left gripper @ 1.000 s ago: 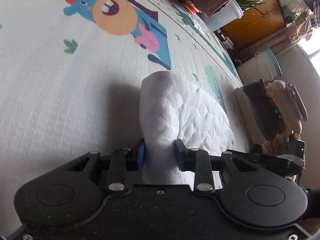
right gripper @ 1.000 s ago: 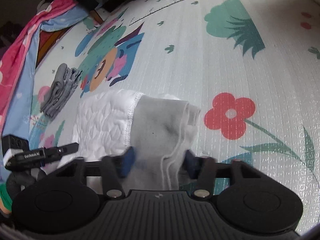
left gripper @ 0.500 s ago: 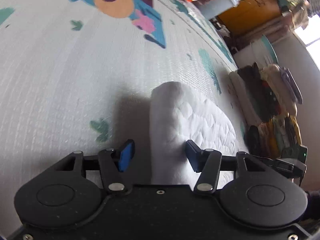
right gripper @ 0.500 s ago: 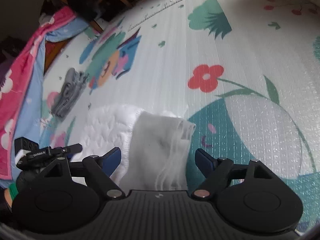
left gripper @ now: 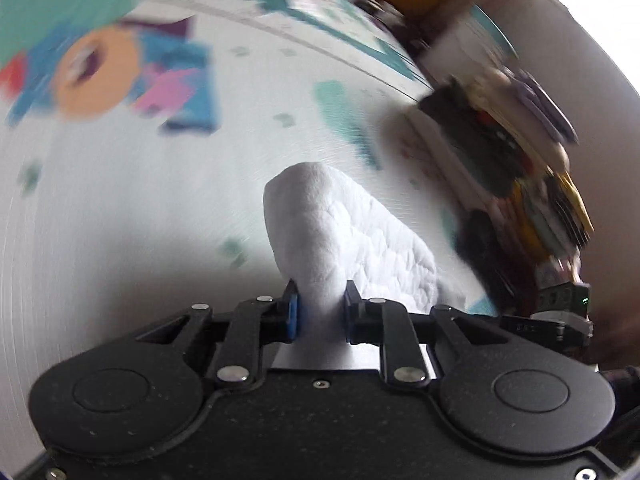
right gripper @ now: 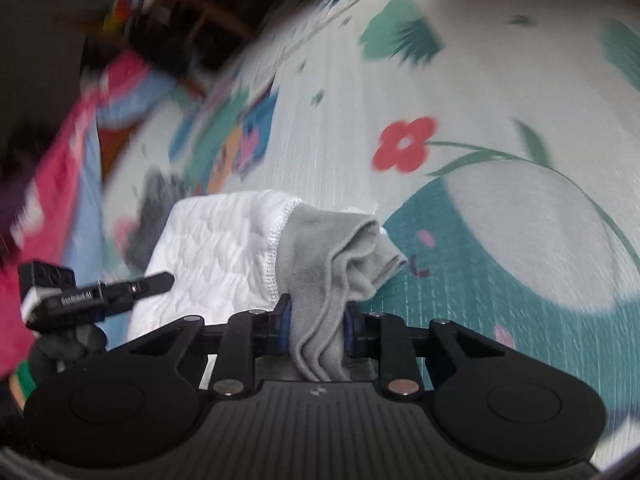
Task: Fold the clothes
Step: 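Grasp the folded garment with the right tool while the left tool grasps it too, then carry the folded garment onto the clothes stack with both tools and open them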
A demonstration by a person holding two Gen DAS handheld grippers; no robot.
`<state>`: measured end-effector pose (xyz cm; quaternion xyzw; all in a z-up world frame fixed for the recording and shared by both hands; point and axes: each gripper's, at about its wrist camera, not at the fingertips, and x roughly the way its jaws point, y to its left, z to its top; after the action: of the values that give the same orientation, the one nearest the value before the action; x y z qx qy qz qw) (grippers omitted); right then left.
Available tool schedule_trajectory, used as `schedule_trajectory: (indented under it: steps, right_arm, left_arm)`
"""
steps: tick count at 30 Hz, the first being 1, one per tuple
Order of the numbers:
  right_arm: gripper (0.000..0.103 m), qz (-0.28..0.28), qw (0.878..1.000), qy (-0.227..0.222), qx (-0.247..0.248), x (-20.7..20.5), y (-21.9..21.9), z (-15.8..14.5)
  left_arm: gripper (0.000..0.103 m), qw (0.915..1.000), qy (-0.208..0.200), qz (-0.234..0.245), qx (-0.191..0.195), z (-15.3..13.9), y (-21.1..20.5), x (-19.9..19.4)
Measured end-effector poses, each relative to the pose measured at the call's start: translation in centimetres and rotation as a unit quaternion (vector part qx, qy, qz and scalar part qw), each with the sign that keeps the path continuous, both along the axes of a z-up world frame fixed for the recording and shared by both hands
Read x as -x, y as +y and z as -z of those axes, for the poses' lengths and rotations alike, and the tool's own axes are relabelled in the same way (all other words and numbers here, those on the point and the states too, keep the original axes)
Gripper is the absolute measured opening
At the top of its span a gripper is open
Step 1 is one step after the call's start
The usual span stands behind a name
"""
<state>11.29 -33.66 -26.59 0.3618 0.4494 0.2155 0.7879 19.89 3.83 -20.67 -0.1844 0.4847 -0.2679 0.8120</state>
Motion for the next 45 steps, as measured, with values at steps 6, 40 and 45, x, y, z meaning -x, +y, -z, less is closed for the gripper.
schedule_trajectory:
  steps: [6,40,45]
  right_arm:
    - [0.026,0.107,0.992,-0.033,-0.064,3.8,-5.7,-1.1]
    - [0.057,0.427,0.851,-0.057,0.301,7.4,-25.9,-5.3]
    - [0.057,0.334,0.844,-0.148,0.393,5.0,-22.5,-7.5]
  left_arm:
    - [0.019,0.9888,-0.042,0.132,-0.055,-6.6,-9.0,-4.4]
    - [0.045,0.9190,-0.252,0.297,-0.059,-1.8,-43.8,-8.5]
    - [0.045,0.8929,-0.286,0.340,-0.072,0.0,-44.8,-4.6]
